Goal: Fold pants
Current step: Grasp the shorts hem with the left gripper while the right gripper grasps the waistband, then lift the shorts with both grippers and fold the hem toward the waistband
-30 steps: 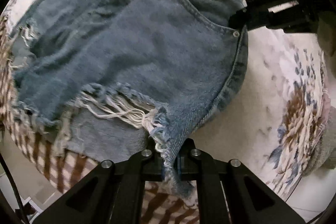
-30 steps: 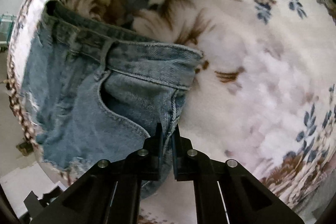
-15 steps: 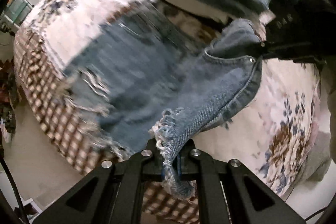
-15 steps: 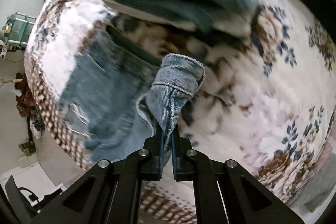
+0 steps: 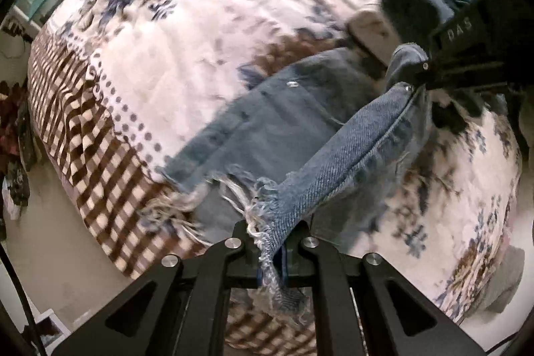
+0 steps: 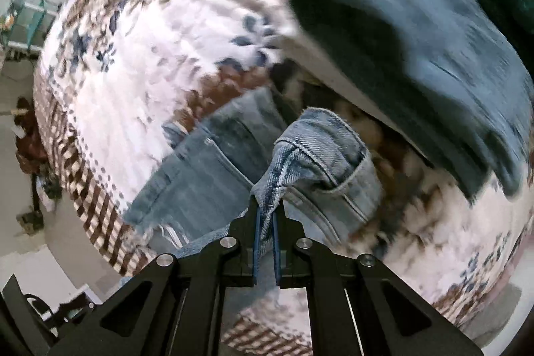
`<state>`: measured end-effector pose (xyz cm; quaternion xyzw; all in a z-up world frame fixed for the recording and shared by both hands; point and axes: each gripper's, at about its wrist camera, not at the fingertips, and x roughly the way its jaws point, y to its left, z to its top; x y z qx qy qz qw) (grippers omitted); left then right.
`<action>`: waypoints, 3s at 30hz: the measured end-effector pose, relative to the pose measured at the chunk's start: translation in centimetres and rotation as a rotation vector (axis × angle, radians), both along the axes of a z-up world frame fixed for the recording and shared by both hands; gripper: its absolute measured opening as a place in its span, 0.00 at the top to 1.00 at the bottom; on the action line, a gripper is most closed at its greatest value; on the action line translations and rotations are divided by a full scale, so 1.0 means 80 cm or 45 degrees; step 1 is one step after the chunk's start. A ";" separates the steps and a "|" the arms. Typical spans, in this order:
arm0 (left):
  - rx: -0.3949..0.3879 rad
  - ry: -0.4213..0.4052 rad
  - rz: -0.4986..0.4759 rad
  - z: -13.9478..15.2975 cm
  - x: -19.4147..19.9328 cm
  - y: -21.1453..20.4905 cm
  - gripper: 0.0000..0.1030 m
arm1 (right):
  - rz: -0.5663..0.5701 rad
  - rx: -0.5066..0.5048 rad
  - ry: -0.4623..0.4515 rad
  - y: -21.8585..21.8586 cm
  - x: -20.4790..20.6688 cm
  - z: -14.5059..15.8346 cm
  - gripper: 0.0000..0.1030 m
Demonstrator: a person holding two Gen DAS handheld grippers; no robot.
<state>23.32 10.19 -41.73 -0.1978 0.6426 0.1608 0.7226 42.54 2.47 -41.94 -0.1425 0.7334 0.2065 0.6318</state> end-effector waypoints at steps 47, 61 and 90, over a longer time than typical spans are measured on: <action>-0.318 0.139 0.719 -0.137 -0.192 -0.009 0.12 | -0.385 0.304 0.311 -0.165 -0.027 -0.163 0.10; -0.632 -0.059 1.055 -0.203 -0.183 -0.033 0.48 | -0.467 0.543 0.533 -0.158 -0.022 -0.204 0.18; -0.549 -0.077 1.051 -0.134 -0.349 0.012 0.22 | -0.766 0.457 0.408 -0.314 -0.180 -0.118 0.24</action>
